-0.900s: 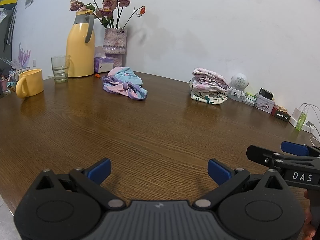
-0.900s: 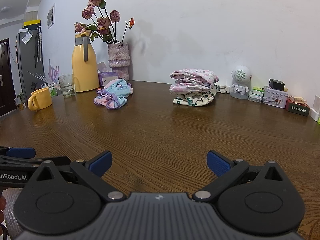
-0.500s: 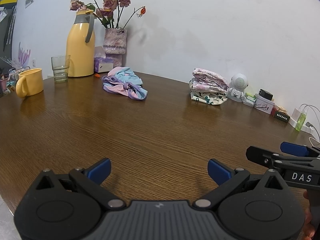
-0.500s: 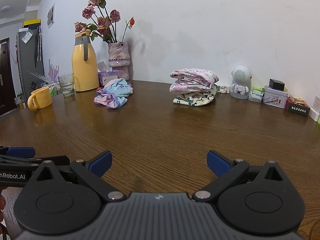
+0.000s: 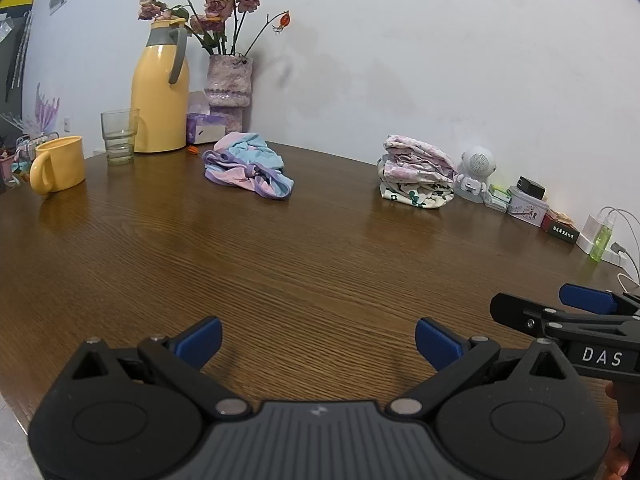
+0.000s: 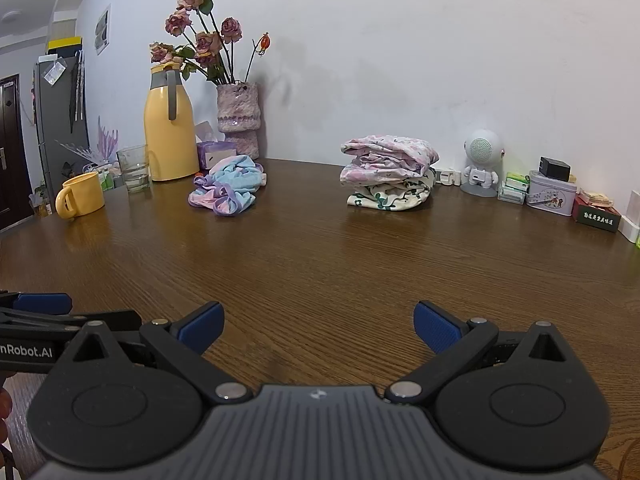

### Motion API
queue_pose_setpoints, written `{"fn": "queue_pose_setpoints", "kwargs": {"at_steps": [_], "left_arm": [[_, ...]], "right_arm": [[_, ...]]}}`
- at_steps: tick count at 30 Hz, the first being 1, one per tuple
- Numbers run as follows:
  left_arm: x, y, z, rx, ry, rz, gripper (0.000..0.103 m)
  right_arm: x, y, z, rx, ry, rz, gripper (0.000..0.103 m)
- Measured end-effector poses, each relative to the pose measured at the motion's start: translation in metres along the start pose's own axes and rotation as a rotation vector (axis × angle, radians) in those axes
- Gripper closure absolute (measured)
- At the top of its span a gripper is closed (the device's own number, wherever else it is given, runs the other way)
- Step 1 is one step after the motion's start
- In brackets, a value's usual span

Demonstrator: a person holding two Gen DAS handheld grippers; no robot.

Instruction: Fold clothes

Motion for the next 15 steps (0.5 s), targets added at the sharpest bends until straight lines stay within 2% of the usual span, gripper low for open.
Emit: {"fn": "queue_pose_setpoints", "kwargs": {"at_steps": [15], "left_arm": [[-0.0006, -0.0003, -0.0004, -0.004, 0.000, 0.002, 0.000]], "right_arm": [[-0.0002, -0.0020, 0.0014, -0.002, 0.002, 0.000, 0.000]]}}
Point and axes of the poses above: each gripper's, at about its wrist camera, not at the fingertips, and x roughly against the way its jaws point, z to its left, y to its top, the point moved 6 cm from there along -x, roughly the way its jaws point, and after that the axes turned 13 degrees about y, right-handed, at the moved point
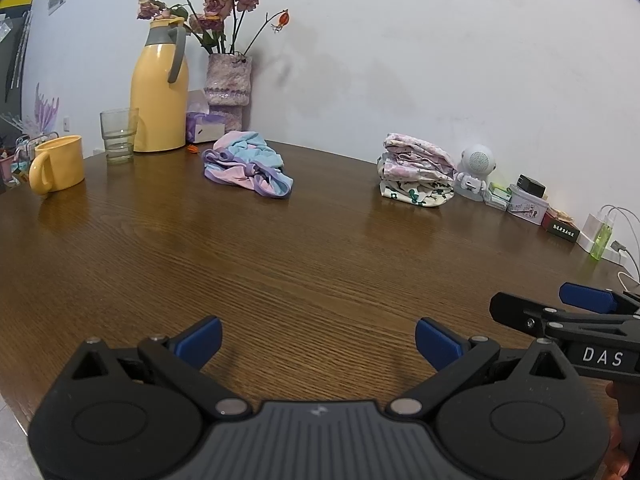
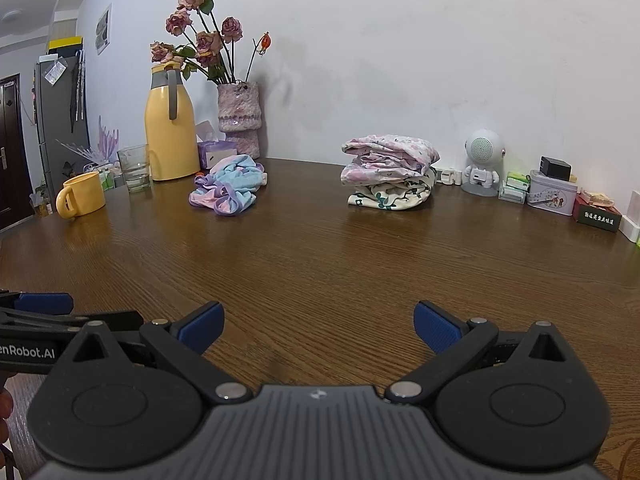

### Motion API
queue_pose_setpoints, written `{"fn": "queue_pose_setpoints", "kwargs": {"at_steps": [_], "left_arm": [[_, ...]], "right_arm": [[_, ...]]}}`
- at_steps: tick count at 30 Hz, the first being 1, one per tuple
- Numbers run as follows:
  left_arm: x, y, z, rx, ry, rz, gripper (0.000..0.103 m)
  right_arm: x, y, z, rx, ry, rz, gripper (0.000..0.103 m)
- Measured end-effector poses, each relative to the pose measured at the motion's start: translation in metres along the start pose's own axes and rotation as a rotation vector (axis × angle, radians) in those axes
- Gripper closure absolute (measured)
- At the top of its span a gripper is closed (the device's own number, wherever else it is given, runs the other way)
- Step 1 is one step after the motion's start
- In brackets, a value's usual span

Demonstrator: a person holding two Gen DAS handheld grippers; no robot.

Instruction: Fold clothes

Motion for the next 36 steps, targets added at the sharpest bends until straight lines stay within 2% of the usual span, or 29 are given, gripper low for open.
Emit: {"fn": "queue_pose_setpoints", "kwargs": {"at_steps": [36], "left_arm": [[-0.0006, -0.0011, 0.0012, 0.002, 0.001, 0.003, 0.000]], "right_arm": [[0.0001, -0.0003, 0.0010, -0.006, 0.003, 0.009, 0.000]]}}
Point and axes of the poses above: each gripper's, at about its wrist camera, not at the fingertips, and x roughly against the way its jaws point, z to its left, y to its top, the point moved 6 cm from there along -x, roughly the way its jaws point, and after that the axes turned 13 degrees about y, right-handed, at the moved point
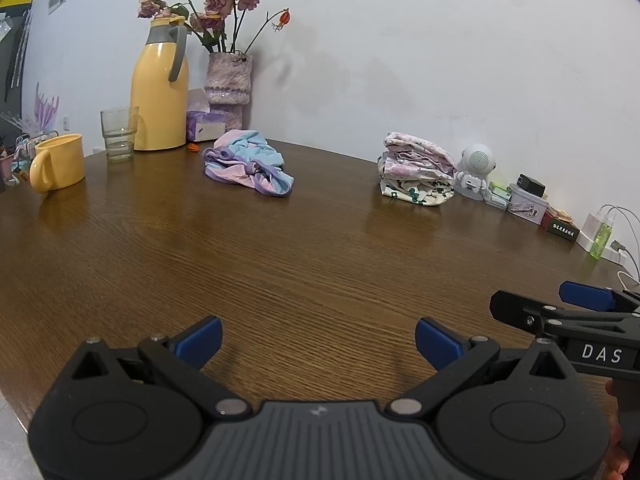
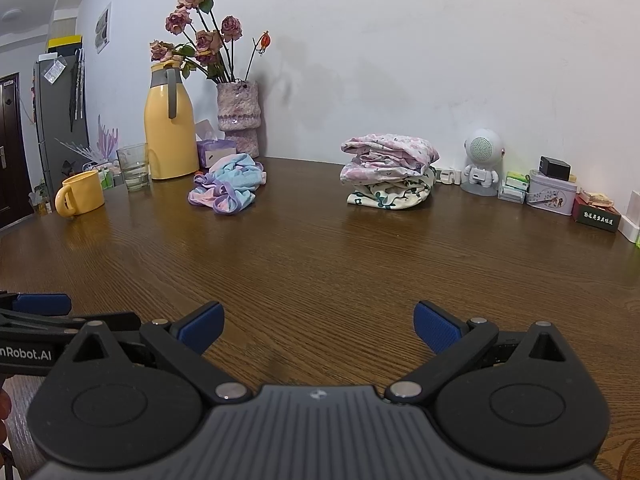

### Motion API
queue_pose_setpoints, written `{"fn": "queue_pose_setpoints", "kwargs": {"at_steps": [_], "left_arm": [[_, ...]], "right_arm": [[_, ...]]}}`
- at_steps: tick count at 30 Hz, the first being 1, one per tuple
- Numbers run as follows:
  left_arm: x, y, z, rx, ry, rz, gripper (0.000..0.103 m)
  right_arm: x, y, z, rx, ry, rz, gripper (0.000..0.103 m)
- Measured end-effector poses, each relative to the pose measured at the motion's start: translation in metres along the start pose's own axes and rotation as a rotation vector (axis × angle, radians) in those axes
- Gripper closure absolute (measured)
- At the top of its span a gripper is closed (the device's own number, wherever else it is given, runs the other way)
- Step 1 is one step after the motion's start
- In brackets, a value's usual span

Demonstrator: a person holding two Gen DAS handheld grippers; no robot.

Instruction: Fold clothes

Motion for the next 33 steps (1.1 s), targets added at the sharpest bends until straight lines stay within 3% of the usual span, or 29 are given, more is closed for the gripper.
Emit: {"fn": "queue_pose_setpoints", "kwargs": {"at_steps": [12, 21, 27, 33], "left_arm": [[-0.007, 0.001, 0.002, -0.021, -0.025, 0.010, 0.000], [-0.025, 0.013, 0.011, 0.001, -0.118, 0.033, 0.000], [-0.050, 0.035, 0.024, 0.001, -0.102, 0.035, 0.000], [-0.089, 0.076, 0.052, 0.022, -0.060, 0.010, 0.000]], "right_arm": [[-0.004, -0.001, -0.002, -0.007, 0.019, 0.006, 0.000], [-0.007, 0.002, 0.013, 0.071, 0.080, -0.020, 0.000], [-0.022, 0.011, 0.025, 0.111, 0.107, -0.009, 0.000], [-0.068, 0.039, 0.024, 0.074, 0.111, 0.018, 0.000]]}}
Point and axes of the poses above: each gripper's, at about its wrist camera, not at the fingertips, and x roughly against the way its jaws point, z to its left, y to its top, the point moved 6 cm from there along -x, roughly the way its jaws point, and after that the axes turned 13 degrees about y, right-handed, at the moved point
